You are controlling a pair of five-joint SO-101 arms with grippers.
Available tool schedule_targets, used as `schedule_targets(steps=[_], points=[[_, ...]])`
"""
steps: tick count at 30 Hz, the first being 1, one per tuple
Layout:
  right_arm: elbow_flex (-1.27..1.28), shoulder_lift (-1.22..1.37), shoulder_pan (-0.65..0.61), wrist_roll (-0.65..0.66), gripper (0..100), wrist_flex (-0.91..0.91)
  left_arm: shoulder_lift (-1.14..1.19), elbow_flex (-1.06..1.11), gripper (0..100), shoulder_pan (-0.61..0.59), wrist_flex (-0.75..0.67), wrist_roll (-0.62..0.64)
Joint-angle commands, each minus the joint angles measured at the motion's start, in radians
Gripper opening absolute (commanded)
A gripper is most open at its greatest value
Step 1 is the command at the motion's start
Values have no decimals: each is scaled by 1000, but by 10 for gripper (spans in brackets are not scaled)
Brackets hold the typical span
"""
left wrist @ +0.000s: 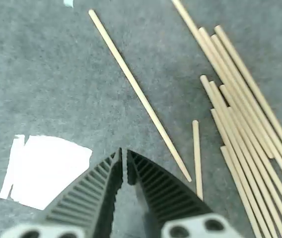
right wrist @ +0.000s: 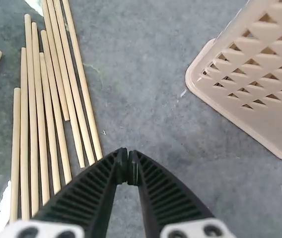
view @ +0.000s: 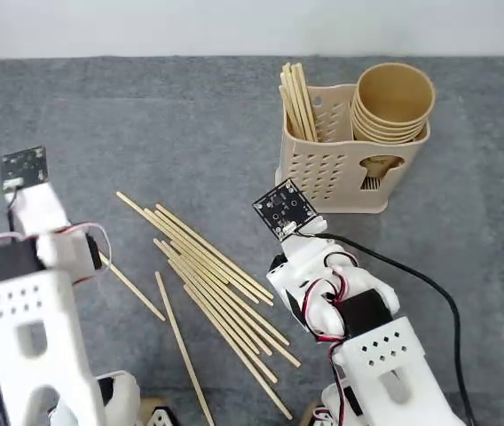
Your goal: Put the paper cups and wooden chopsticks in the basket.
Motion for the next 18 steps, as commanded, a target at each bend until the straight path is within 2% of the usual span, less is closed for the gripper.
schedule_targets(steps=[1, 8, 11, 18], points=[[-5, -27, -2, -11, 9, -16, 126, -51, 17, 6, -64, 8], [15, -36, -7, -11, 9, -24, 350, -56, 19, 8, -210, 9], [20, -38, -8, -11, 9, -25, 427, -56, 24, 8, -287, 63], [20, -38, -8, -11, 9, -25, 543, -58, 216, 9, -410, 199]])
